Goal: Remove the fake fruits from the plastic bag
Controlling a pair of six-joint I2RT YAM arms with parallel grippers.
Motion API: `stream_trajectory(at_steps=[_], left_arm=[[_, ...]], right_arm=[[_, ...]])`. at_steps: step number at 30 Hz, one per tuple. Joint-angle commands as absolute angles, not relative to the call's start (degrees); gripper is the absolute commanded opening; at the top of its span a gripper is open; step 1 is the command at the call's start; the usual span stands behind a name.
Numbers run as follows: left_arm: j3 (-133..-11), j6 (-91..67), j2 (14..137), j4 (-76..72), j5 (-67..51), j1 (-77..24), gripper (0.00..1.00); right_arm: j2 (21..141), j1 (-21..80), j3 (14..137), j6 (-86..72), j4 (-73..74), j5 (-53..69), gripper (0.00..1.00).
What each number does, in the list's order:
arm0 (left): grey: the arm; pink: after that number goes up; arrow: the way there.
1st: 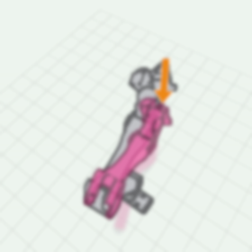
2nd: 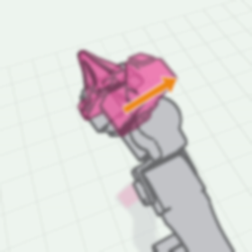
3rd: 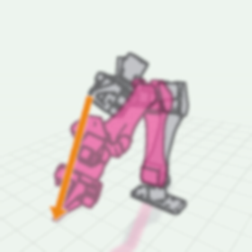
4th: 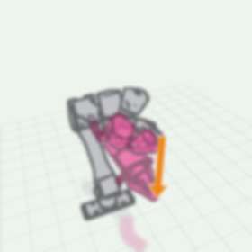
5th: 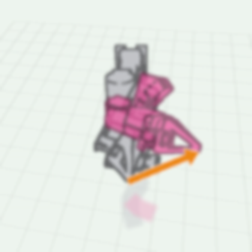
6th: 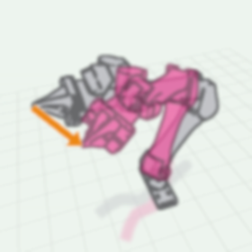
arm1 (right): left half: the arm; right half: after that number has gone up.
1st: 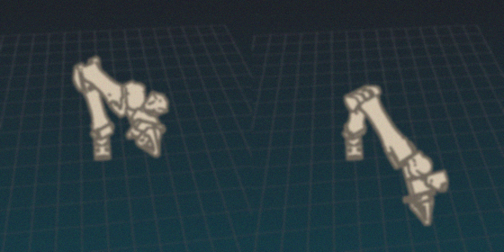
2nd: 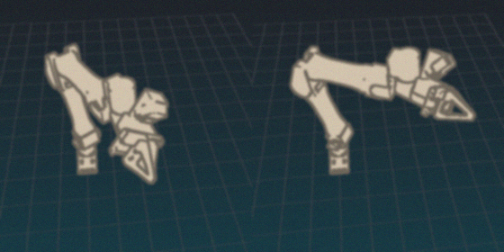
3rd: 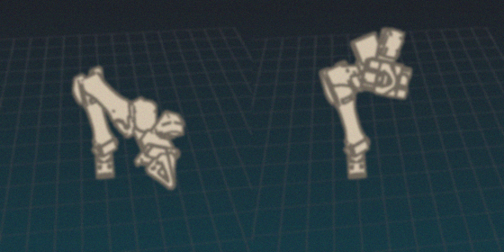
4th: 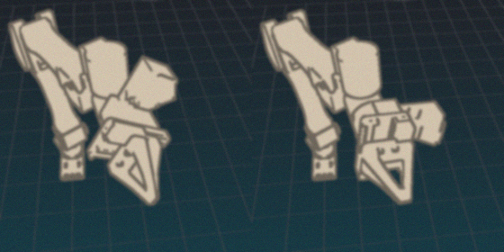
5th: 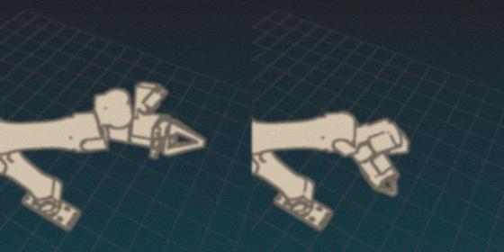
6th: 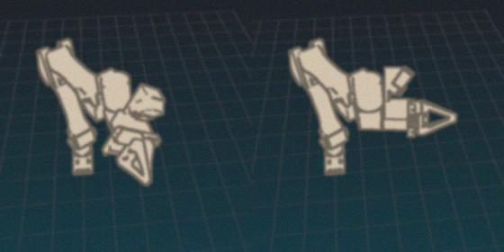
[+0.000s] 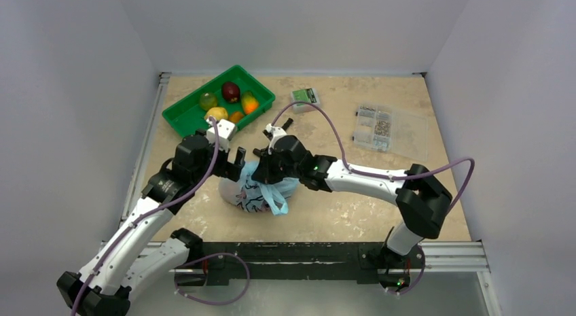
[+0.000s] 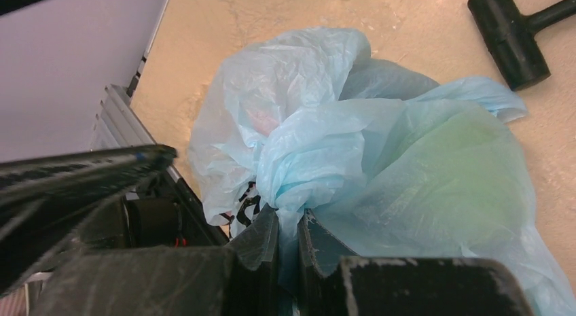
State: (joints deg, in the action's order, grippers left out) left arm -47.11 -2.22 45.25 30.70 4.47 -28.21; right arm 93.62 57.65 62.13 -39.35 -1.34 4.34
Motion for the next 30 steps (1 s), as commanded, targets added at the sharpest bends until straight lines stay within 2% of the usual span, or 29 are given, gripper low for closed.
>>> stream_trajectory(at_steps=[1,5,11,16,18,20,21,24,26,30], left_arm=[[-48.60,-1.18,46.57,30.06,-0.42,-28.48,1.00],[-48.75,-1.11,47.87,30.05,-4.49,-28.48,0.96],[-50.36,-0.99,52.83,31.96,-8.23,-28.47,0.76],[-51.30,-0.82,55.79,32.93,-9.70,-28.45,0.70],[-51.70,-0.34,56.61,33.32,-11.84,-28.47,0.61],[-52.41,-0.26,57.30,34.09,-13.05,-28.45,0.38],[-52.64,-0.26,57.54,34.43,-13.08,-28.47,0.30],[-52.68,1.61,57.13,34.57,-13.62,-28.46,0.18],[-52.55,1.78,56.53,34.35,-13.77,-28.47,0.07],[-52.09,2.04,55.37,33.98,-13.79,-28.46,0.02]], right_arm=[[89.40,55.47,61.96,-36.73,-4.77,6.98,0.00],[88.05,54.35,60.05,-36.89,-6.85,8.16,0.00],[87.20,53.81,59.20,-36.40,-9.53,11.10,0.00],[87.38,53.80,59.29,-35.64,-10.23,13.69,0.00],[87.52,53.79,59.16,-35.79,-10.28,14.28,0.00],[87.25,53.87,59.22,-35.94,-9.93,14.05,0.01],[86.89,53.81,59.28,-36.07,-9.43,13.49,0.05],[85.30,53.85,59.65,-36.73,-7.38,10.33,0.23],[84.29,53.79,59.88,-37.55,-6.73,8.79,0.31],[83.00,53.80,60.94,-39.12,-5.48,6.87,0.41]])
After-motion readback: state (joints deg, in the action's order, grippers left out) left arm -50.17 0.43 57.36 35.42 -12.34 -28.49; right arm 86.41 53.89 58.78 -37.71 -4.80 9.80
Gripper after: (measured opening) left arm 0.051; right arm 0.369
